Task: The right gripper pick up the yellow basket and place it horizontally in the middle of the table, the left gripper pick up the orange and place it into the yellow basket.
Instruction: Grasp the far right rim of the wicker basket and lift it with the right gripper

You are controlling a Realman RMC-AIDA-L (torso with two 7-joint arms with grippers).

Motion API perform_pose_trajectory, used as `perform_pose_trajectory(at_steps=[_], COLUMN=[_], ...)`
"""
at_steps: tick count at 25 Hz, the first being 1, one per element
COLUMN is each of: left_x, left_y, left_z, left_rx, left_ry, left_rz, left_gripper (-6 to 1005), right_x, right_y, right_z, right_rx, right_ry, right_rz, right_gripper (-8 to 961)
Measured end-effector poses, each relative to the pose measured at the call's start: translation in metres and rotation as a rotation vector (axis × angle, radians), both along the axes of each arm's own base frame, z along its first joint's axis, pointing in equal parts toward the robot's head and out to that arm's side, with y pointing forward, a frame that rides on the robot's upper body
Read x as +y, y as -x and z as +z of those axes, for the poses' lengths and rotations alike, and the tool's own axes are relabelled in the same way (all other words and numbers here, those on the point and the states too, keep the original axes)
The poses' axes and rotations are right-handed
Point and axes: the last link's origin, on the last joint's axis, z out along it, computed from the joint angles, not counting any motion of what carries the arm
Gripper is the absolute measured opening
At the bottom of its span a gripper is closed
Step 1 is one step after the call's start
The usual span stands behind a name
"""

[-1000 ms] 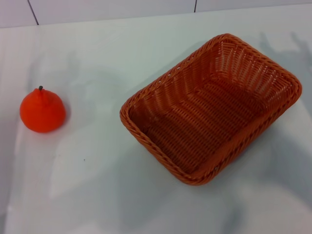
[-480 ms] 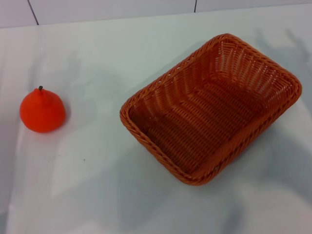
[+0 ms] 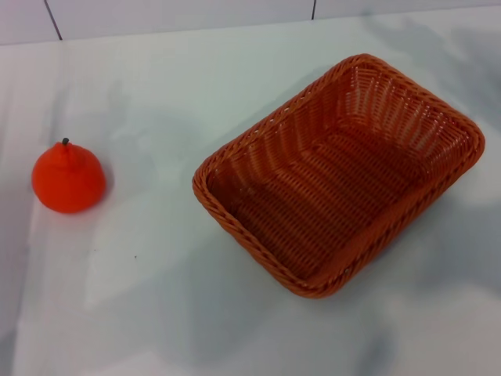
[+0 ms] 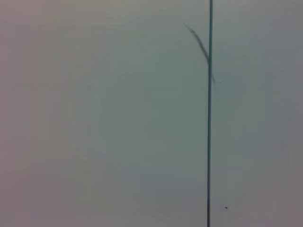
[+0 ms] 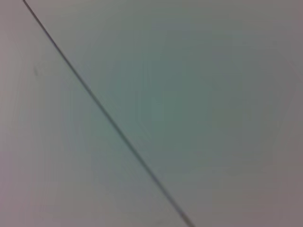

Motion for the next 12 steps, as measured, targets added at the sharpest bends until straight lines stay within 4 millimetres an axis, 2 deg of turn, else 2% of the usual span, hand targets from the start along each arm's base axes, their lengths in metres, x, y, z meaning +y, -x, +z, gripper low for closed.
perform_pose_trajectory(at_steps=[1, 12], left_x=[0.0003, 0.0019], left_y=[0.0000, 0.0014], left_z=[0.0000, 0.0010], left_rx=[0.001, 0.007], left_ry=[0.001, 0.004], left_rz=[0.000, 0.008], left_gripper=[811, 811], right_x=[0.0055, 0.0147], right_y=[0.0038, 0.0072], right_z=[0.0034, 0.0074], right_rx=[-0.009, -0.218], right_ry=[0.079, 0.410], right_rz=[-0.023, -0.203], right_gripper=[927, 928])
